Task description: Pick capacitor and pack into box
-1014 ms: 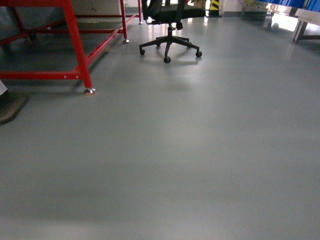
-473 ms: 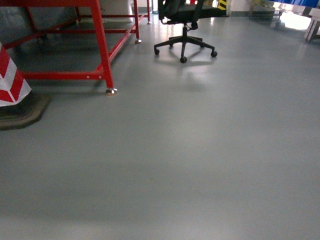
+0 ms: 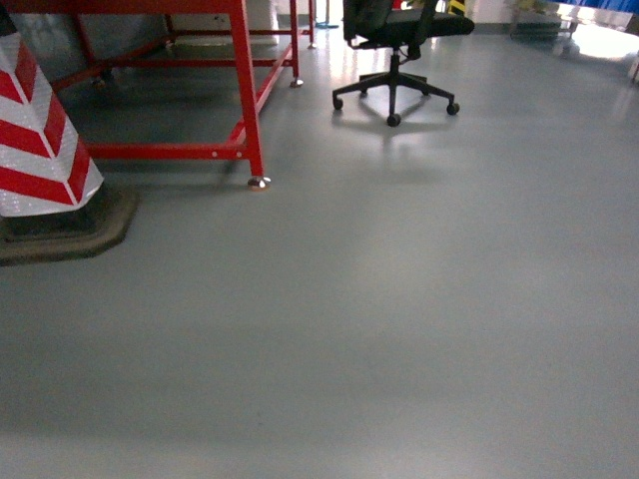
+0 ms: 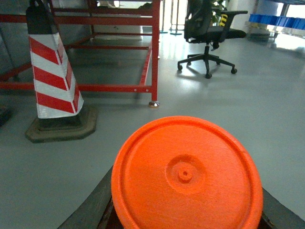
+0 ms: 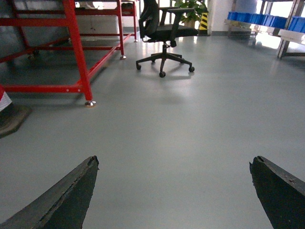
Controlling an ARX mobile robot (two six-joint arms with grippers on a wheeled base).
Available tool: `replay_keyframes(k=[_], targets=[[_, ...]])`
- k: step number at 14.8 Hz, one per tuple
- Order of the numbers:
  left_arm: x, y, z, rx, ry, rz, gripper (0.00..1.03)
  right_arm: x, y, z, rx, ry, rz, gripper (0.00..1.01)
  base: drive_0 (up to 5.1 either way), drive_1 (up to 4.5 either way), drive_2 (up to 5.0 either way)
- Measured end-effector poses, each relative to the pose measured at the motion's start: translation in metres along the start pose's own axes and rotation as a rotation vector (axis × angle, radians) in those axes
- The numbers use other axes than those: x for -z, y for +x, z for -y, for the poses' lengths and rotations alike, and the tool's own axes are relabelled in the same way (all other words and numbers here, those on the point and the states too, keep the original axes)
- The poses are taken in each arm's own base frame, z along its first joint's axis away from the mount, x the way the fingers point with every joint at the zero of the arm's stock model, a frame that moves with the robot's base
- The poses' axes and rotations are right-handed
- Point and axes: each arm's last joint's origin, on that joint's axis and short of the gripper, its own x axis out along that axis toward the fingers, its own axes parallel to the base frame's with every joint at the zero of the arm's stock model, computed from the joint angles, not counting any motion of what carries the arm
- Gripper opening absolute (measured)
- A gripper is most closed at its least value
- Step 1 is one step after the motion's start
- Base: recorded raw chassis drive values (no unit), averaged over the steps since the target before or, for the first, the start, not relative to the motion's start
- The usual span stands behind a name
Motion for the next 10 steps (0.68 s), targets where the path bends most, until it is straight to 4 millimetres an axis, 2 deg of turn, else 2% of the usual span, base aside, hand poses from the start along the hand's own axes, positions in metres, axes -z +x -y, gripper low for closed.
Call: replay_keyframes(k=[10], targets=[[-0.0002,0.0,0.0,0.0,0.0,0.002,0.44,0.0002,0.0,0.0,0.0,0.0,-0.002,0.98,-5.1,2.33,2.3]])
